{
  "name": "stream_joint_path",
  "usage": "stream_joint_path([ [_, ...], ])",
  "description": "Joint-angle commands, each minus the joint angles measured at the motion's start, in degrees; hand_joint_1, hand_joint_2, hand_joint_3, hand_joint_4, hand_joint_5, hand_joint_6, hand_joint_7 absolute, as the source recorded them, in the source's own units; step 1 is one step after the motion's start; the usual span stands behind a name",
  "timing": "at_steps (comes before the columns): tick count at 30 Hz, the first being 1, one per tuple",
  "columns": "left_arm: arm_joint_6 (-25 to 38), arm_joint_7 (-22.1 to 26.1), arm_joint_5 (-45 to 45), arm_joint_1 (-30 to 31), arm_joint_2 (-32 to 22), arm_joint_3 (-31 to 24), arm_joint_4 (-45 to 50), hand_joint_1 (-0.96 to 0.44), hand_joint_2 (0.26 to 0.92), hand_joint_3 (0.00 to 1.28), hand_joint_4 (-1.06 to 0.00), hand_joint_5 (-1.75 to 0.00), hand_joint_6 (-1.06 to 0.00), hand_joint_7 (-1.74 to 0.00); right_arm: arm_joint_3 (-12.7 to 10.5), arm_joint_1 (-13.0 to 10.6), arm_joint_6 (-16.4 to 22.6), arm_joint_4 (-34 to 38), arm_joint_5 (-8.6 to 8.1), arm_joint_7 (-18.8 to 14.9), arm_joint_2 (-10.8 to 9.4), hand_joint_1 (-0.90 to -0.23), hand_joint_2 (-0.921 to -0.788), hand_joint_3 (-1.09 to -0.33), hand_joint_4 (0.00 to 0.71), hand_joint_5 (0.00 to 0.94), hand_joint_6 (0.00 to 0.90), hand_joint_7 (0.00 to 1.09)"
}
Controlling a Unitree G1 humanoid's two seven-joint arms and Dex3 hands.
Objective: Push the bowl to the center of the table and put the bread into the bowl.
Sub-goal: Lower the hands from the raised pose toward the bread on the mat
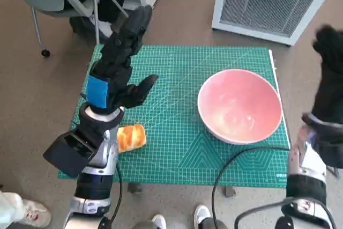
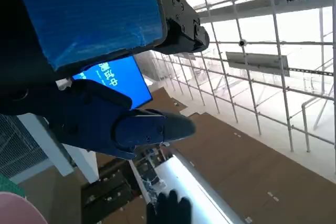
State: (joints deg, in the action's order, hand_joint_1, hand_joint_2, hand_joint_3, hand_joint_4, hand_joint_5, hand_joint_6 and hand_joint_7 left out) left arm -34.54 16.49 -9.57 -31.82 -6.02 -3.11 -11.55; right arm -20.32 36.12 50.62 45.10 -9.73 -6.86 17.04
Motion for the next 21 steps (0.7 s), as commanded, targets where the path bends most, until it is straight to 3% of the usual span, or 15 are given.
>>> stream_joint_path([
  [1, -0.4, 0.0, -0.5, 0.9, 0.1, -0.3, 0.1, -0.59, 0.921, 0.34, -0.28, 0.00, -0.42, -0.02, -1.1, -1.3, 0.4, 7.4, 0.68, 2.2, 1.0, -0.478, -0.921, -0.850, 0.247, 0.008, -0.001, 0.54],
  [6, -0.5, -0.2, -0.4, 1.2, 0.1, -0.4, 0.1, -0.59, 0.921, 0.34, -0.27, 0.00, -0.42, -0.02, -1.4, -1.1, 0.9, 13.9, 1.36, 4.1, 1.0, -0.465, -0.921, -0.883, 0.219, 0.002, -0.001, 0.52],
  [12, -0.3, -0.4, -0.2, 1.4, 0.0, -0.5, 0.5, -0.60, 0.921, 0.34, -0.28, 0.00, -0.42, -0.02, -1.0, -0.7, -1.1, 19.9, 1.63, 6.4, -0.2, -0.450, -0.921, -0.921, 0.210, 0.000, -0.001, 0.51],
  [18, 0.1, -0.6, 0.1, 1.7, -0.4, -0.6, 1.2, -0.60, 0.921, 0.35, -0.28, 0.00, -0.41, -0.02, -0.8, 0.3, -4.3, 23.0, 0.30, 5.7, -3.0, -0.423, -0.921, -0.947, 0.207, 0.000, -0.001, 0.50],
  [21, 0.4, -0.3, 0.0, 1.8, -0.8, -0.6, 1.6, -0.60, 0.921, 0.36, -0.28, 0.00, -0.41, -0.01, -1.6, 1.1, -6.4, 24.4, -1.25, 3.7, -4.6, -0.423, -0.921, -0.953, 0.207, 0.001, -0.001, 0.50],
])
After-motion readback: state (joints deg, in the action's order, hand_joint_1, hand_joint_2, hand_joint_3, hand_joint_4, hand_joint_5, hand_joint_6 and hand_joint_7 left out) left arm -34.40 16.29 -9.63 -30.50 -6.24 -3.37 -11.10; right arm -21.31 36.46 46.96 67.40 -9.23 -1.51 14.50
